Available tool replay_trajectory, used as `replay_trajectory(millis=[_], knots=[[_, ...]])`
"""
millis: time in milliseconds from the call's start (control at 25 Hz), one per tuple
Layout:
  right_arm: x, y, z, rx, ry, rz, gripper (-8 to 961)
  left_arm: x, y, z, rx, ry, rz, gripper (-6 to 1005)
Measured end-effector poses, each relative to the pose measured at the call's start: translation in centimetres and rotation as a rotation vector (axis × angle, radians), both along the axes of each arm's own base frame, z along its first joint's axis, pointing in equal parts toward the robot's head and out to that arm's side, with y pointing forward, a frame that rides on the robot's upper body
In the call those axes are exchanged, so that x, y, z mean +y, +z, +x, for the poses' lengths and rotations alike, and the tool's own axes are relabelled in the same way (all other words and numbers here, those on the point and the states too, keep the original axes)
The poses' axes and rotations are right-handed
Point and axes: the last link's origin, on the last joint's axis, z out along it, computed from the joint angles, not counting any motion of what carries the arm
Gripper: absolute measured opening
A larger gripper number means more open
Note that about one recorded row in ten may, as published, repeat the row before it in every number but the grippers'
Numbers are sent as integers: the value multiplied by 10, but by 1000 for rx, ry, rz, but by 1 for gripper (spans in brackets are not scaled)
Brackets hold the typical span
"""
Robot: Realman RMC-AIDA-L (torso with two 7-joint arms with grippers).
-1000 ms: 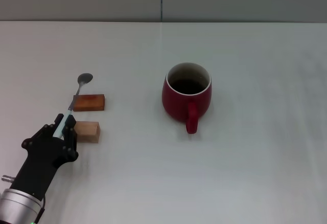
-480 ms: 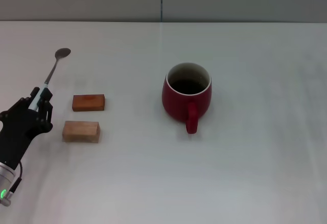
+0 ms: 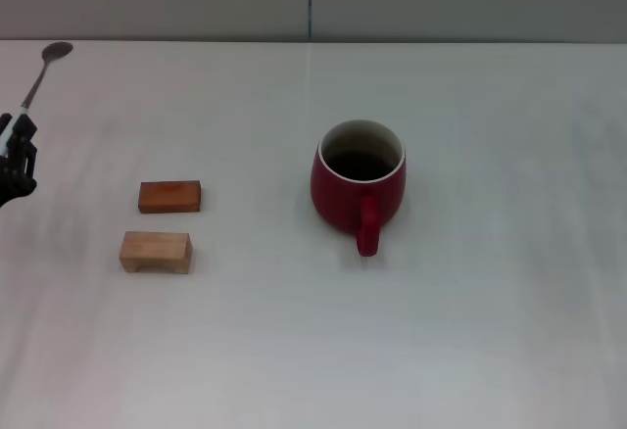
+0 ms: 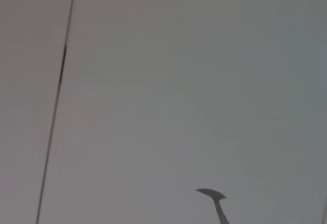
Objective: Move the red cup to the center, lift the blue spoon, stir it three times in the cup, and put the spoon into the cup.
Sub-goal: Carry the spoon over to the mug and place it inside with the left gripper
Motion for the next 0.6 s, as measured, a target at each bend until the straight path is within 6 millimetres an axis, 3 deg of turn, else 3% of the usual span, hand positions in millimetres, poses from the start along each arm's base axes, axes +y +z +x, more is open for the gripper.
replay_trajectory(millis=[280, 440, 600], knots=[[1, -1, -1, 8, 0, 2, 43, 20, 41, -5, 7, -18, 44, 168], [1, -1, -1, 11, -4, 0, 43, 19, 58, -6, -8, -46, 69, 168], [1, 0, 0, 16, -13, 7, 43, 12, 87, -5, -13, -111, 92, 168]])
